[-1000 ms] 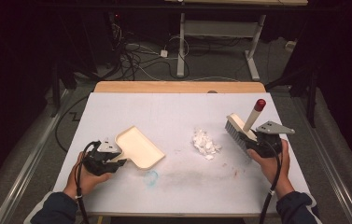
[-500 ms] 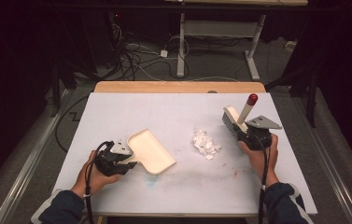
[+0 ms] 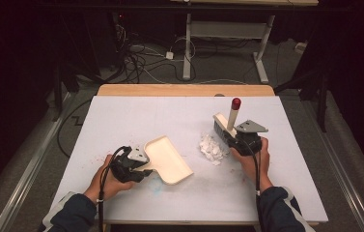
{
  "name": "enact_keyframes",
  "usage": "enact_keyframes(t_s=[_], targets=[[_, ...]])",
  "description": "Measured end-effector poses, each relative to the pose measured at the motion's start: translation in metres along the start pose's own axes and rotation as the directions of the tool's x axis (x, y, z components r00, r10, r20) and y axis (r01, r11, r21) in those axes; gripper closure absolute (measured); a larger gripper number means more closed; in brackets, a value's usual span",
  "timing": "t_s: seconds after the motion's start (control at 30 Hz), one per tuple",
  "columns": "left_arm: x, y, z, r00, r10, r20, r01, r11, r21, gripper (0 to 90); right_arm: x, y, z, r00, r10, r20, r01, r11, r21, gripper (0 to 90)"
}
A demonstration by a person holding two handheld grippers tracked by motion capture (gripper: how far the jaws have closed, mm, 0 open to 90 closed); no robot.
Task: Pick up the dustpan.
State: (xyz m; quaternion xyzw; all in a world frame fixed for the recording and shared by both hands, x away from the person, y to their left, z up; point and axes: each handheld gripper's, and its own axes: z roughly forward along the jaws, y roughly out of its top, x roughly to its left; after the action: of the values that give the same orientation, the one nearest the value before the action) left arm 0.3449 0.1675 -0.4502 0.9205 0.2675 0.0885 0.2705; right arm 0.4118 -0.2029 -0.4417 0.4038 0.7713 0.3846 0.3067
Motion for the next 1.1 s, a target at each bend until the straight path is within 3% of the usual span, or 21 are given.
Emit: enact_keyframes(t_s=[0.53, 0.87, 0.97, 1.1], targets=[[-0.009, 0.014, 0.01, 0.9994, 0.026, 0.021, -0.026, 0.9996, 0.006, 63.7, 0.023, 0.001, 0.006, 0.9992, -0.015, -0.037, 0.015, 1.0, 0.003, 67.5], [-0.012, 0.022, 0.015, 0.9989, 0.028, 0.039, -0.028, 0.9996, 0.008, 63.7, 0.015, 0.004, 0.009, 0.9996, -0.022, -0.015, 0.022, 0.999, -0.035, 67.6], [-0.013, 0.024, 0.017, 0.9985, 0.028, 0.047, -0.028, 0.9996, 0.008, 63.7, 0.016, 0.005, 0.012, 0.9989, -0.046, -0.005, 0.046, 0.998, -0.046, 67.6], [-0.014, 0.028, 0.02, 0.9976, 0.027, 0.063, -0.028, 0.9995, 0.012, 63.7, 0.02, 0.005, 0.017, 0.9979, -0.056, -0.032, 0.054, 0.997, -0.057, 67.5]])
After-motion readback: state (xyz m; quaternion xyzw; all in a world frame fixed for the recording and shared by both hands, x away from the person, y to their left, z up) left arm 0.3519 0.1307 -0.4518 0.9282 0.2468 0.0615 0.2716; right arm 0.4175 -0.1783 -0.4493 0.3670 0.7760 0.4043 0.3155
